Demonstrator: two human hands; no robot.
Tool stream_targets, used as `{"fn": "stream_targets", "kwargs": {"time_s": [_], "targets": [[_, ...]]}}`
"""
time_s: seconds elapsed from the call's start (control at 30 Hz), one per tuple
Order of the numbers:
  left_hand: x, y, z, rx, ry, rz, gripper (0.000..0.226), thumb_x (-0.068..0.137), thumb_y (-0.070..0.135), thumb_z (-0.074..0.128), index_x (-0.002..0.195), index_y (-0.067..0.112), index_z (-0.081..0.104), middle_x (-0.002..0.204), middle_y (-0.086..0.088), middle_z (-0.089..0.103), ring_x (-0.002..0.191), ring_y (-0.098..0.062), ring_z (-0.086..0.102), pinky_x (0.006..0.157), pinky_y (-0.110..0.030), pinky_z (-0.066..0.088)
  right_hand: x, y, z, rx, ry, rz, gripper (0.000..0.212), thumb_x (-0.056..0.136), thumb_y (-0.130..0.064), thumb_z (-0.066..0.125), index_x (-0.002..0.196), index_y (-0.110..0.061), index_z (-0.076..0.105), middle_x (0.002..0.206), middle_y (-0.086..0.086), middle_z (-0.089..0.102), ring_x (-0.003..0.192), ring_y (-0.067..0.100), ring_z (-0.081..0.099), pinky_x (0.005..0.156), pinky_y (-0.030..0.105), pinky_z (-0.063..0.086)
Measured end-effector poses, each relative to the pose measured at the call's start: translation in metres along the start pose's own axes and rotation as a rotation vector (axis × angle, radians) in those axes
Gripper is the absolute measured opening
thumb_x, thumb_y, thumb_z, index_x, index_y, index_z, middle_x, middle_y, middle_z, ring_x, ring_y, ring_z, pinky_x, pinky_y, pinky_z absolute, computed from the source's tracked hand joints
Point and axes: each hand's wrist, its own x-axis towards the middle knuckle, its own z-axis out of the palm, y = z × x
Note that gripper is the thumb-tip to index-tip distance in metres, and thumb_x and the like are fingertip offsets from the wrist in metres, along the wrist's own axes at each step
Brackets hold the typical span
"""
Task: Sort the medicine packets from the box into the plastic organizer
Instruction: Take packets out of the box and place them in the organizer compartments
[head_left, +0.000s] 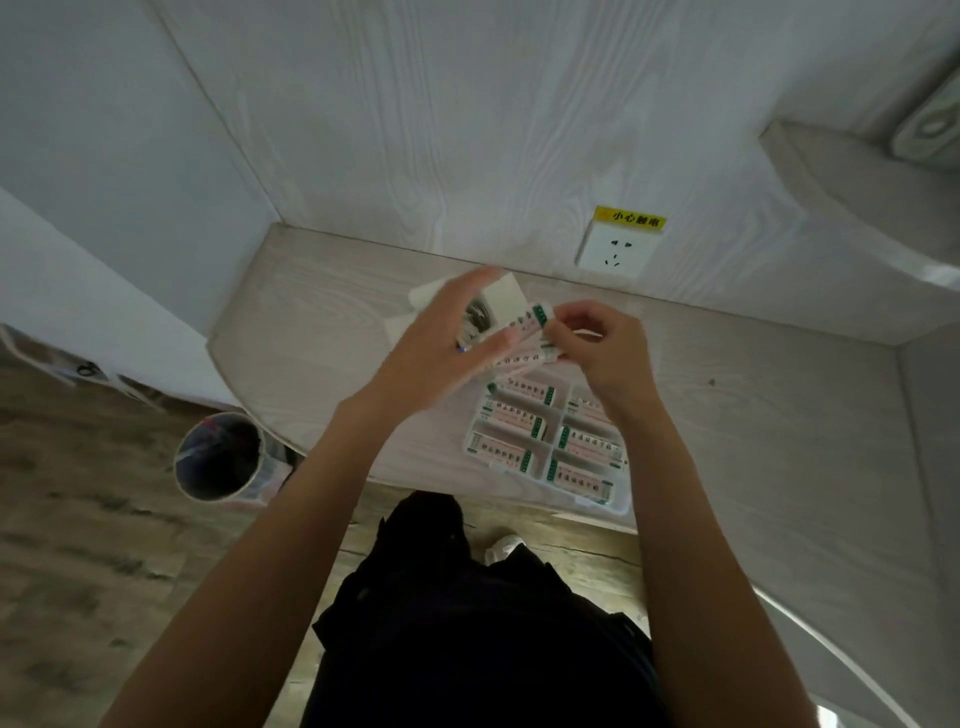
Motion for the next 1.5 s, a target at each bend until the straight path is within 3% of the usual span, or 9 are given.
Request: {"fn": "stream_targets", "kwargs": {"time_s": [0.13,0.23,0.33,0.57,0.77,0.93,1.1,1.23,1.5], "targets": [[0.002,0.011,0.024,-0.127,-0.396,-0.227,0.04,0.092,0.043,0.048,0.128,0.024,0.048,0.119,-0.004,0.061,0.107,-0.017,0.06,0.094,-0.041,0.049,-0.02,0.005,-0.016,-0.038,-0.026,-0.016,0.016,0.083,-0.003,0.066,0.079,-0.019,0.065,0.076,0.0,0.066,0.067,0.008,0.066,0.062,0.018,0.054],[-0.006,0.009,0.047,-0.352,-0.439,-0.261,0.015,0.095,0.03,0.047,0.105,0.028,0.058,0.091,0.0,0.068,0.076,-0.014,0.067,0.075,-0.034,0.056,-0.031,0.016,-0.028,-0.095,-0.005,0.0,0.014,0.084,-0.005,0.066,0.08,-0.018,0.067,0.076,-0.001,0.066,0.066,0.007,0.065,0.062,0.018,0.054],[-0.013,0.003,0.066,-0.384,-0.392,-0.267,0.011,0.094,0.03,0.049,0.1,0.026,0.058,0.079,0.006,0.066,0.061,-0.006,0.061,0.06,-0.024,0.052,-0.04,0.025,-0.034,-0.033,-0.013,0.076,0.005,0.086,-0.009,0.064,0.084,-0.013,0.066,0.079,0.003,0.066,0.062,0.003,0.064,0.056,0.016,0.05],[-0.015,-0.008,0.088,-0.237,-0.306,-0.179,0.011,0.092,0.025,0.056,0.102,0.022,0.056,0.074,0.006,0.064,0.05,0.001,0.055,0.047,-0.017,0.045,-0.043,0.049,-0.03,-0.116,0.044,0.124,0.009,0.086,-0.019,0.066,0.084,-0.01,0.066,0.075,-0.001,0.064,0.059,0.004,0.06,0.05,0.016,0.047],[-0.019,-0.019,0.094,-0.267,-0.375,-0.148,0.015,0.094,0.024,0.053,0.105,0.014,0.057,0.074,0.004,0.064,0.05,-0.002,0.052,0.042,-0.017,0.04,-0.048,0.06,-0.031,-0.168,0.134,0.191,0.024,0.087,-0.032,0.064,0.08,-0.01,0.069,0.072,0.0,0.069,0.063,0.016,0.066,0.061,0.029,0.056],[-0.018,-0.023,0.099,-0.243,-0.448,-0.129,0.006,0.093,0.03,0.052,0.094,0.028,0.058,0.07,0.006,0.065,0.05,-0.004,0.053,0.043,-0.017,0.038,-0.052,0.057,-0.043,-0.12,-0.037,0.155,0.008,0.085,-0.013,0.066,0.088,-0.007,0.062,0.077,-0.003,0.066,0.063,-0.001,0.062,0.056,0.012,0.047],[-0.018,-0.033,0.102,-0.221,-0.417,-0.144,0.02,0.095,0.024,0.051,0.113,0.019,0.058,0.074,0.006,0.065,0.053,-0.003,0.053,0.043,-0.015,0.037,-0.056,0.072,-0.055,0.002,0.21,0.182,0.003,0.089,-0.01,0.061,0.091,-0.01,0.059,0.082,0.003,0.067,0.062,0.005,0.064,0.054,0.016,0.049],[-0.02,-0.041,0.099,-0.315,-0.295,-0.207,0.013,0.095,0.025,0.05,0.105,0.028,0.058,0.072,0.004,0.066,0.053,-0.009,0.053,0.042,-0.02,0.039,-0.057,0.079,-0.066,0.159,0.235,0.23,0.006,0.09,-0.007,0.058,0.095,-0.005,0.061,0.084,0.009,0.068,0.06,0.01,0.066,0.053,0.016,0.051],[-0.02,-0.054,0.093,-0.312,-0.068,-0.284,0.011,0.096,0.026,0.049,0.096,0.022,0.06,0.068,0.012,0.067,0.051,-0.003,0.054,0.043,-0.017,0.042,-0.045,0.105,-0.06,-0.156,0.44,0.301,0.011,0.091,-0.018,0.059,0.09,-0.008,0.056,0.081,0.005,0.067,0.051,0.008,0.065,0.054,0.026,0.056]]}}
